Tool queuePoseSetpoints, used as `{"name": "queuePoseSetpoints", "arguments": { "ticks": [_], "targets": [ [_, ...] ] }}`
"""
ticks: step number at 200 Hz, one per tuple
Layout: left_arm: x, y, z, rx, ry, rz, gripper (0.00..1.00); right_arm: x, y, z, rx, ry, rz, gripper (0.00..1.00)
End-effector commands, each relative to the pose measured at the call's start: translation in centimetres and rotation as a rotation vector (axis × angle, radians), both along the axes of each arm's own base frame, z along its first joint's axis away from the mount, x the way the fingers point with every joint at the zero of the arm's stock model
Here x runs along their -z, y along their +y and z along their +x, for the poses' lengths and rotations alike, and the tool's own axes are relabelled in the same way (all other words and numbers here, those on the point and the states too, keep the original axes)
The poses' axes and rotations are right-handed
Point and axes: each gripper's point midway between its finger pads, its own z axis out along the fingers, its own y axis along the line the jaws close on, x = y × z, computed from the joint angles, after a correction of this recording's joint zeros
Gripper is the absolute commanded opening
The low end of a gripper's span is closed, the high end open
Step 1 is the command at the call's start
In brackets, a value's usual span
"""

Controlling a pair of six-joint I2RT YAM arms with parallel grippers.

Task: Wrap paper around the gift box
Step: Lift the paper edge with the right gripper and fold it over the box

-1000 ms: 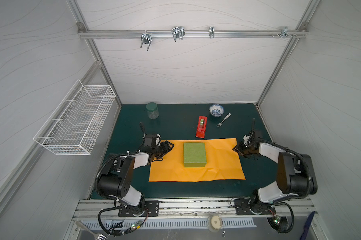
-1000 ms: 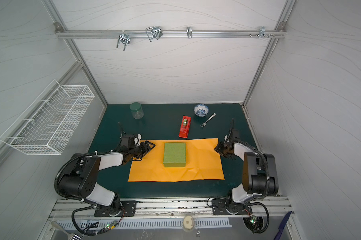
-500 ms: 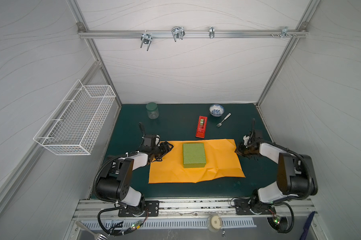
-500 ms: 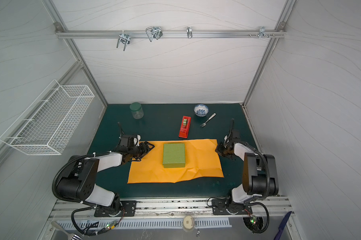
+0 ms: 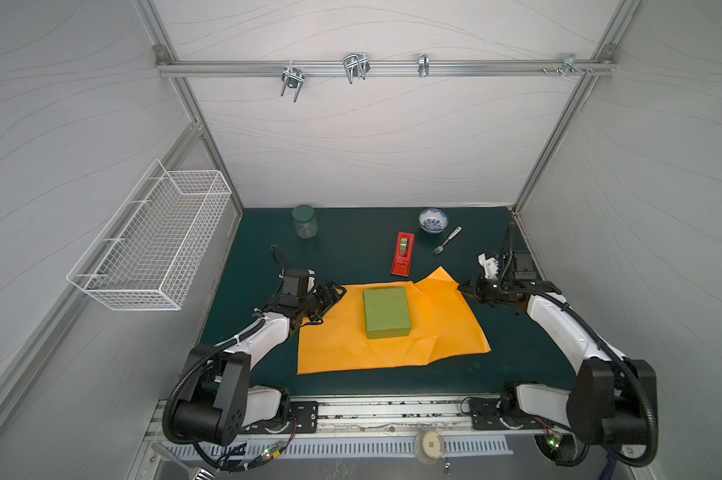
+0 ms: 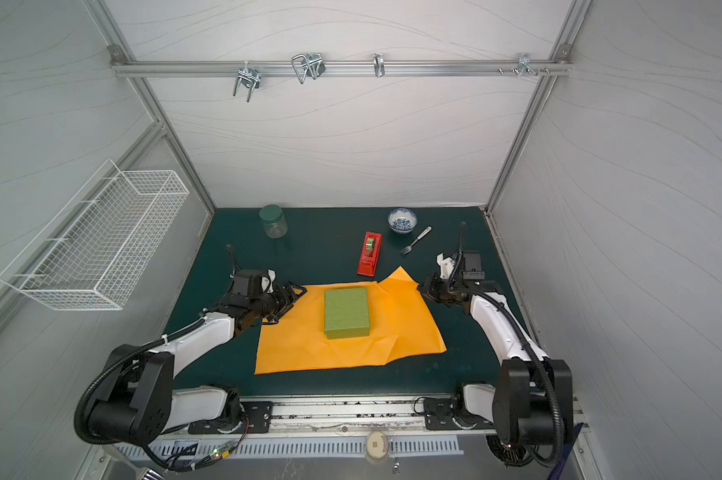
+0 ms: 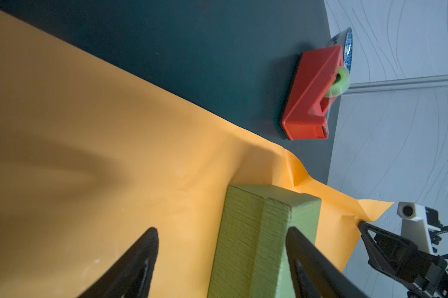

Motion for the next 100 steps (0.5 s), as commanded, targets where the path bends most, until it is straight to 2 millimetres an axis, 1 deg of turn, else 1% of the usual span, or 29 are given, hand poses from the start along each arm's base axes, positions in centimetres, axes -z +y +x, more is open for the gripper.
{"name": "queuePoseSetpoints", "arguments": {
  "ticks": [1,13,32,56,67,82,100],
  "targets": [
    [-4.2,-2.5,-0.3,0.064,-0.076,-0.002,0.8,-2.5,2.4,-2.0,-0.068,0.013,0.048,0.0],
    [-5.8,-3.9,-0.9,0.102,-0.116,-0.018,0.79,-3.4,3.6,-2.5,-0.099,-0.001,0.048,0.0],
    [-8.6,-6.1,-1.7,0.159,-0.168,-0.067,0.77,-4.2,5.3,-3.3,-0.137,-0.018,0.032,0.0],
    [-11.8,-9.3,-3.0,0.255,-0.231,-0.109,0.75,-4.6,7.5,-4.2,-0.172,-0.036,0.006,0.0],
    [-13.0,-10.7,-3.5,0.286,-0.249,-0.123,0.74,-4.7,8.4,-4.5,-0.181,-0.048,-0.003,0.0],
    [-14.0,-12.4,-4.0,0.318,-0.254,-0.144,0.72,-4.7,9.6,-4.8,-0.183,-0.057,0.005,0.0],
    [-14.2,-14.0,-4.5,0.335,-0.232,-0.171,0.67,-4.5,11.0,-5.2,-0.189,-0.067,0.004,0.0]
  ]
}}
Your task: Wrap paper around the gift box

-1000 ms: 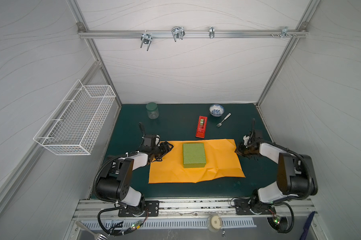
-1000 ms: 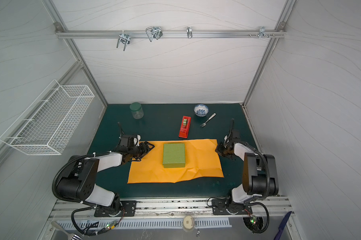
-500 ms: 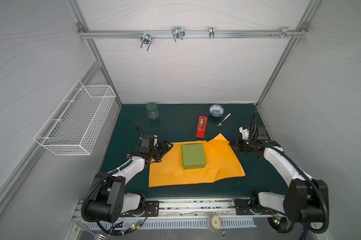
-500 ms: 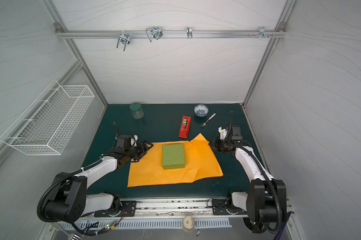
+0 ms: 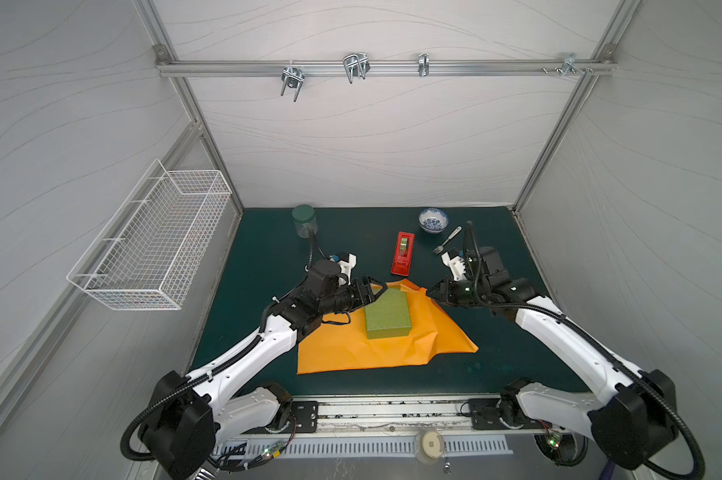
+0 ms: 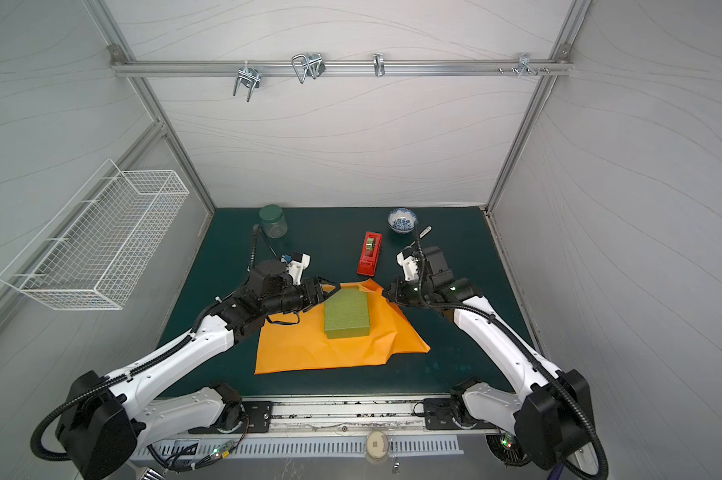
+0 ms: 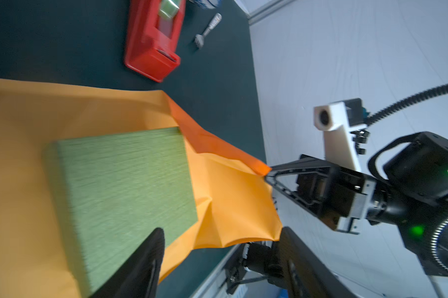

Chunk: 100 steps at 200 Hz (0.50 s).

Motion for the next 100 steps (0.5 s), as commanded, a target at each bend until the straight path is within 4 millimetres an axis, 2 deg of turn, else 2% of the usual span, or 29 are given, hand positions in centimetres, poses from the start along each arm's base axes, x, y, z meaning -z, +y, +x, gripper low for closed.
{"name": "queuePoseSetpoints", "arguments": {
  "ticks": [1,30,66,100],
  "targets": [
    [-2.0,-2.0,0.2,0.005,-0.004,-0.05,0.66,-0.4,1.2,0.2,0.048,-0.024,0.002,0.0],
    [-1.0,-2.9,-0.2,0.003,0.053,-0.069,0.6,0.0,2.9,-0.4,0.022,-0.034,-0.02,0.0],
    [0.1,-3.2,-0.1,-0.008,0.082,-0.046,0.6,0.2,3.8,-0.7,0.011,-0.041,-0.028,0.0],
    [1.6,-3.2,-0.3,-0.022,0.134,-0.027,0.65,0.3,4.0,-0.7,0.012,-0.045,-0.028,0.0]
  ]
}}
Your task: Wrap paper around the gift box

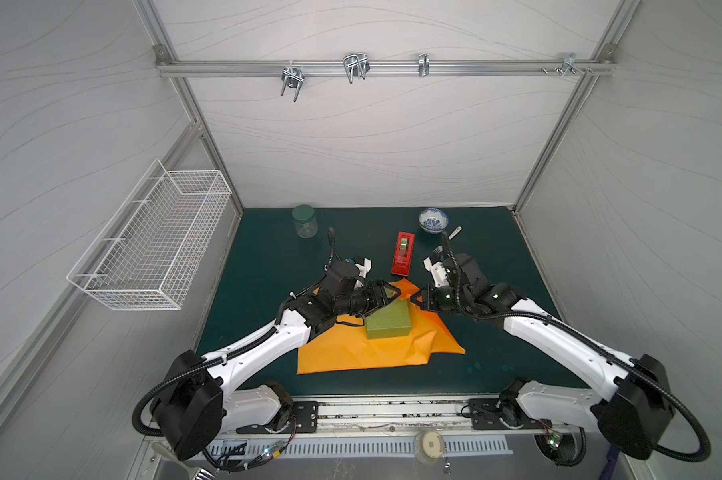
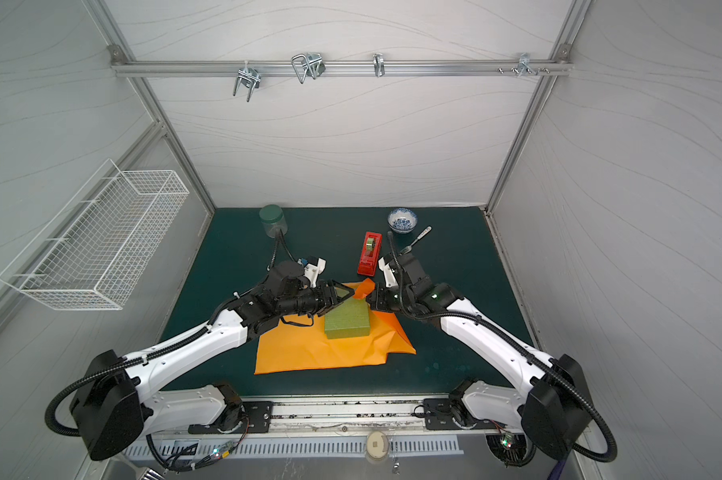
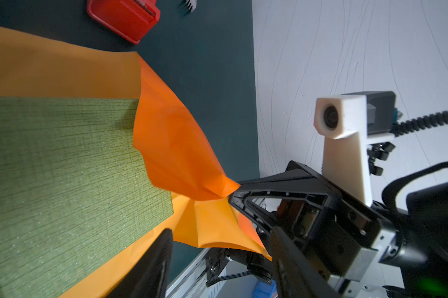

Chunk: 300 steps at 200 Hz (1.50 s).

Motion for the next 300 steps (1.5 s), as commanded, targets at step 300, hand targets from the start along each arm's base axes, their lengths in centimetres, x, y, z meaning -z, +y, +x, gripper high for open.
{"name": "queuePoseSetpoints", "arguments": {
  "ticks": [300],
  "targets": [
    [2.2,-1.2,5.1,-0.123,0.059,-0.033,0.33,1.5,1.9,-1.2,-0.031,0.011,0.011,0.0]
  ]
}}
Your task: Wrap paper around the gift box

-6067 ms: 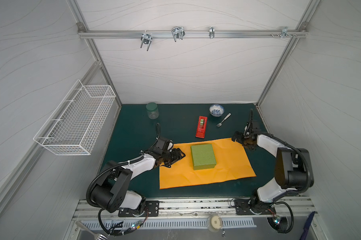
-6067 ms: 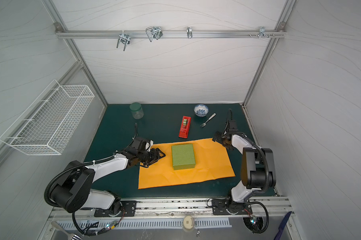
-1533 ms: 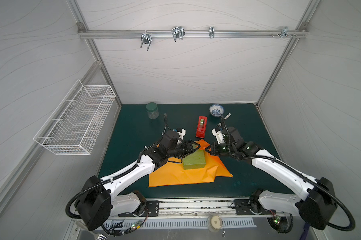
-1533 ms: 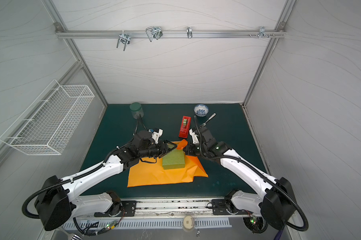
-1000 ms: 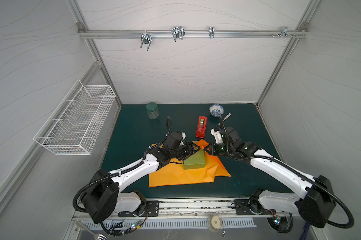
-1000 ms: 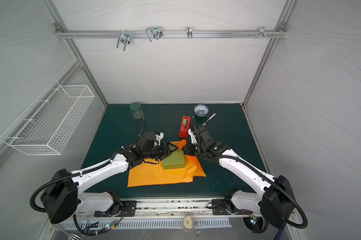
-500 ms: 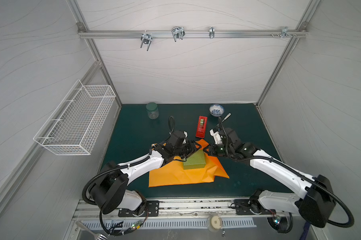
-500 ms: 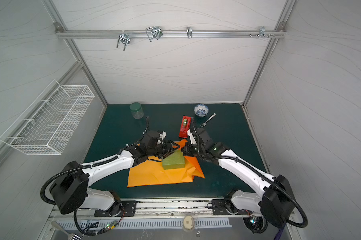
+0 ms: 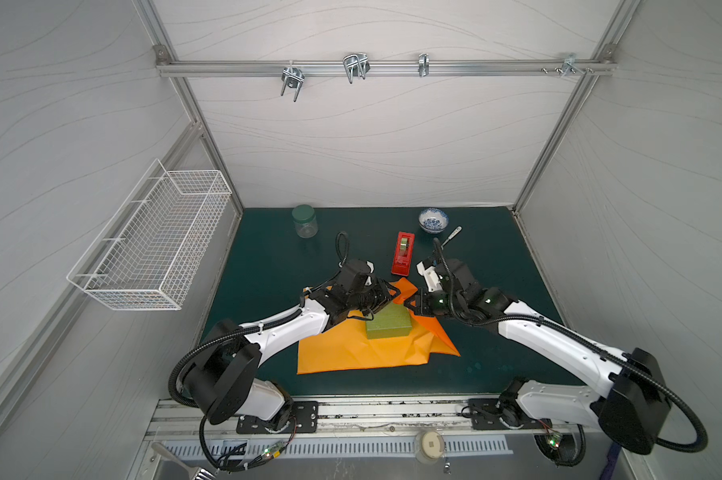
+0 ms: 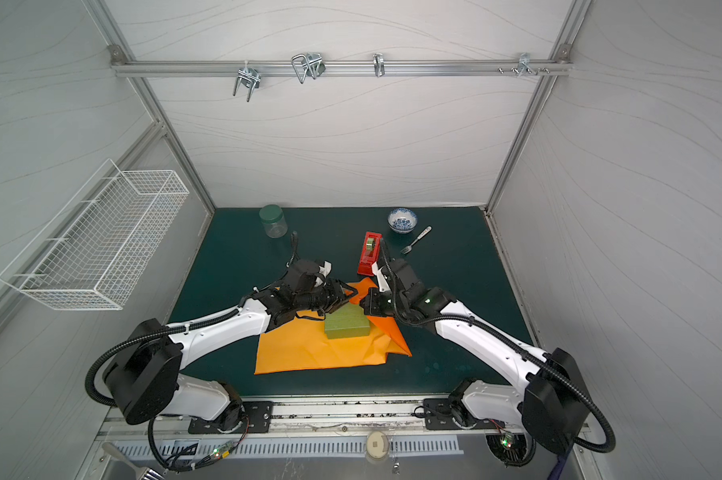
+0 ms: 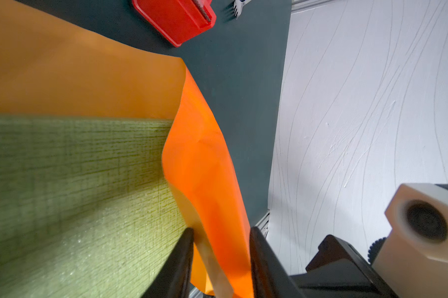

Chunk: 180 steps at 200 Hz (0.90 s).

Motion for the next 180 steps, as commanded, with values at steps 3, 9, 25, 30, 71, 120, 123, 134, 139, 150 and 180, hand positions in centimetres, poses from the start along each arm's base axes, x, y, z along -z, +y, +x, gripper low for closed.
{"name": "queuePoseSetpoints", "arguments": {
  "ticks": [3,9,25,30,71,120,123,134,139,150,180],
  "targets": [
    [-2.5,-0.3,1.6,-0.017,-0.069,-0.047,0.33,0.5,0.3,-0.2,0.001,0.009,0.004,0.0],
    [-2.4,-0.2,1.6,-0.019,-0.069,-0.046,0.31,0.5,0.3,-0.2,0.001,0.01,0.003,0.0],
    [-2.3,0.1,1.7,-0.024,-0.07,-0.042,0.27,0.6,0.2,-0.1,0.004,0.01,0.0,0.0],
    [-2.2,0.1,1.6,-0.022,-0.067,-0.043,0.26,0.6,0.2,-0.2,0.004,0.01,0.0,0.0],
    [-1.8,0.2,1.7,-0.017,-0.07,-0.035,0.15,0.8,0.1,-0.2,0.006,0.011,-0.004,0.0],
    [-1.2,0.4,1.9,0.0,-0.085,0.004,0.01,0.7,0.1,-0.2,0.004,0.007,-0.004,0.0],
    [-1.2,0.5,2.0,0.001,-0.089,0.007,0.0,0.7,0.1,-0.2,0.003,0.008,-0.004,0.0],
    [-1.3,0.7,2.3,0.008,-0.1,0.023,0.0,0.6,0.0,-0.3,-0.003,0.003,-0.008,0.05],
    [-1.3,0.8,2.4,0.016,-0.107,0.032,0.0,0.5,0.0,-0.3,-0.004,-0.001,-0.009,0.08],
    [-1.4,1.0,2.6,0.035,-0.117,0.046,0.0,0.1,-0.3,-0.4,-0.011,-0.016,-0.019,0.15],
    [-1.8,1.4,3.0,0.122,-0.152,0.058,0.0,-1.7,-1.3,-0.8,-0.092,-0.105,-0.049,0.33]
  ]
}}
